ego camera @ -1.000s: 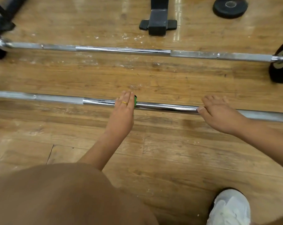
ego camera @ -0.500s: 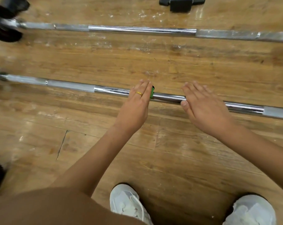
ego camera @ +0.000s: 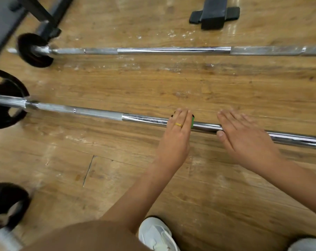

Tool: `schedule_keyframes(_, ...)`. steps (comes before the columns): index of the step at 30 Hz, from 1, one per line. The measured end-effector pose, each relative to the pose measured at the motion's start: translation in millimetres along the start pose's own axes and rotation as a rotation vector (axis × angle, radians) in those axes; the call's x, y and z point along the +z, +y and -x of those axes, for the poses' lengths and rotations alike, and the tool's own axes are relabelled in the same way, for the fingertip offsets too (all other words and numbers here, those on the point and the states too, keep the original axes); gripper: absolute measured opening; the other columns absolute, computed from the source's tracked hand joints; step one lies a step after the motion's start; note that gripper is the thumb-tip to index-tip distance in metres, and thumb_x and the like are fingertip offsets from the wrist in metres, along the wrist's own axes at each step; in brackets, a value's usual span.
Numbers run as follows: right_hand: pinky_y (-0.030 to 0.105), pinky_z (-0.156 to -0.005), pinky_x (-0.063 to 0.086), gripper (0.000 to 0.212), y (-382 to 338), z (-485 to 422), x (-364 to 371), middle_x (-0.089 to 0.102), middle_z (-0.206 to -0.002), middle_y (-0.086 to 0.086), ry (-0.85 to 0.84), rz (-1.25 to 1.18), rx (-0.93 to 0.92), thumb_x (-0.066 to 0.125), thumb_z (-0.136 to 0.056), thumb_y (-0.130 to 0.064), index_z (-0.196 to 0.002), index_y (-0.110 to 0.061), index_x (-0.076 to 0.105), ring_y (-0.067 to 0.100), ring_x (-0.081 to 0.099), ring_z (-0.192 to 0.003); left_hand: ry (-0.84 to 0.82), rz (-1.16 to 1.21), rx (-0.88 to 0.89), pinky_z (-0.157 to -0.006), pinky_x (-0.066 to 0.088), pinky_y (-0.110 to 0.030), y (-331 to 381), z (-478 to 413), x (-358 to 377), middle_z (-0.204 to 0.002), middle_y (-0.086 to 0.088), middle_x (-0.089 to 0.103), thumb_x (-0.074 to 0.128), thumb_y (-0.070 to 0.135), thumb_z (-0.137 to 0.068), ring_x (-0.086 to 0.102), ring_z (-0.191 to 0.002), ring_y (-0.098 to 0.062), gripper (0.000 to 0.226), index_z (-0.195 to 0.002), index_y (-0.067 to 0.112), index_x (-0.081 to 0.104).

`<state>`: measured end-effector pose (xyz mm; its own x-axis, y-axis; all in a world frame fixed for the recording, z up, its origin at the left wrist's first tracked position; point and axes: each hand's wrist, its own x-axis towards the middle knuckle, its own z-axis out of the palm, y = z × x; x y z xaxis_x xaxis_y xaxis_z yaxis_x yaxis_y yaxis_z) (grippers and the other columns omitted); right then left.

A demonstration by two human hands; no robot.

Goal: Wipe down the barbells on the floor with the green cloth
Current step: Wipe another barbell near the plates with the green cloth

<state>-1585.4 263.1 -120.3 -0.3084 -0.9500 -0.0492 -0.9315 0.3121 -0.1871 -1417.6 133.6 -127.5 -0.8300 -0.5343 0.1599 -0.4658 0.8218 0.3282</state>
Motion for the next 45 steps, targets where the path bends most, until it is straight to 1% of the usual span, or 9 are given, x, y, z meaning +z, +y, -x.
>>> schedule_keyframes(12, 0.045, -0.120, 0.026, 0.064, -10, 25, 11, 0.042, -0.155, 0.014, 0.025, 0.016, -0.029, 0.022, -0.100, -0.040, -0.150, -0.003, 0.042, 0.028, 0.033, -0.148, 0.003, 0.024, -0.125, -0.123, 0.024, -0.044, -5, 27, -11, -0.159, -0.019, 0.035, 0.043, -0.009, -0.095, 0.023, -0.152, -0.032, 0.058, -0.153, -0.003, 0.033)
schedule_keyframes(17, 0.042, -0.120, 0.018, 0.064, -15, 36, 13, 0.041, -0.156, 0.013, 0.047, 0.006, -0.047, 0.023, -0.101, -0.040, -0.150, -0.004, 0.042, 0.027, 0.033, -0.148, -0.029, 0.016, -0.103, -0.125, 0.019, -0.041, -8, 38, -13, -0.162, -0.018, 0.029, 0.045, -0.007, -0.097, 0.017, -0.154, -0.030, 0.061, -0.155, -0.002, 0.027)
schedule_keyframes(21, 0.045, -0.121, 0.021, 0.061, -23, 44, 16, 0.041, -0.156, 0.013, 0.062, 0.008, -0.048, 0.027, -0.101, -0.037, -0.149, -0.004, 0.043, 0.027, 0.032, -0.148, 0.011, 0.049, -0.261, -0.126, 0.013, -0.032, -17, 45, -14, -0.164, -0.014, 0.025, 0.038, -0.002, -0.103, 0.013, -0.155, -0.023, 0.057, -0.158, 0.002, 0.022)
schedule_keyframes(23, 0.047, -0.121, 0.024, 0.060, -26, 49, 17, 0.040, -0.156, 0.012, 0.075, 0.011, -0.037, 0.029, -0.101, -0.036, -0.150, -0.004, 0.042, 0.027, 0.030, -0.149, 0.038, 0.035, -0.300, -0.126, 0.017, -0.036, -13, 51, -14, -0.163, -0.014, 0.028, 0.040, -0.004, -0.101, 0.014, -0.155, -0.025, 0.057, -0.157, 0.001, 0.025)
schedule_keyframes(26, 0.049, -0.121, 0.024, 0.061, -28, 56, 18, 0.034, -0.159, 0.013, 0.075, 0.043, -0.059, 0.028, -0.101, -0.035, -0.152, -0.003, 0.038, 0.028, 0.026, -0.151, 0.021, 0.060, -0.208, -0.124, 0.025, -0.044, 11, 62, -10, -0.161, -0.016, 0.032, 0.041, -0.007, -0.096, 0.019, -0.154, -0.030, 0.059, -0.154, -0.001, 0.031)
schedule_keyframes(29, 0.048, -0.120, 0.024, 0.062, -31, 63, 20, 0.028, -0.162, 0.014, 0.065, 0.064, -0.078, 0.032, -0.100, -0.035, -0.154, -0.003, 0.033, 0.028, 0.022, -0.152, -0.036, 0.021, -0.059, -0.124, 0.022, -0.044, 19, 70, -8, -0.161, -0.018, 0.031, 0.035, 0.003, -0.093, 0.020, -0.153, -0.032, 0.062, -0.154, -0.002, 0.029)
schedule_keyframes(34, 0.049, -0.119, 0.025, 0.064, -35, 74, 26, 0.025, -0.163, 0.015, 0.096, 0.083, -0.088, 0.039, -0.100, -0.034, -0.155, -0.002, 0.030, 0.030, 0.020, -0.152, 0.008, 0.033, -0.256, -0.125, 0.021, -0.043, -5, 79, -18, -0.161, -0.017, 0.030, 0.044, -0.014, -0.093, 0.019, -0.154, -0.032, 0.064, -0.154, -0.003, 0.030)
schedule_keyframes(39, 0.051, -0.117, 0.029, 0.065, -42, 84, 24, 0.022, -0.163, 0.017, 0.089, 0.083, -0.093, 0.039, -0.100, -0.034, -0.154, 0.000, 0.030, 0.031, 0.020, -0.152, -0.046, 0.018, -0.060, -0.123, 0.025, -0.046, 12, 92, -16, -0.160, -0.020, 0.031, 0.047, -0.015, -0.090, 0.022, -0.152, -0.035, 0.066, -0.153, -0.004, 0.031)
schedule_keyframes(45, 0.045, -0.112, 0.035, 0.065, -43, 93, 19, 0.015, -0.165, 0.014, 0.002, 0.088, -0.131, 0.033, -0.102, -0.036, -0.157, -0.002, 0.023, 0.027, 0.013, -0.154, 0.032, 0.023, -0.221, -0.124, 0.022, -0.042, 8, 100, -20, -0.159, -0.020, 0.033, 0.045, -0.017, -0.090, 0.023, -0.152, -0.037, 0.064, -0.152, -0.005, 0.033)
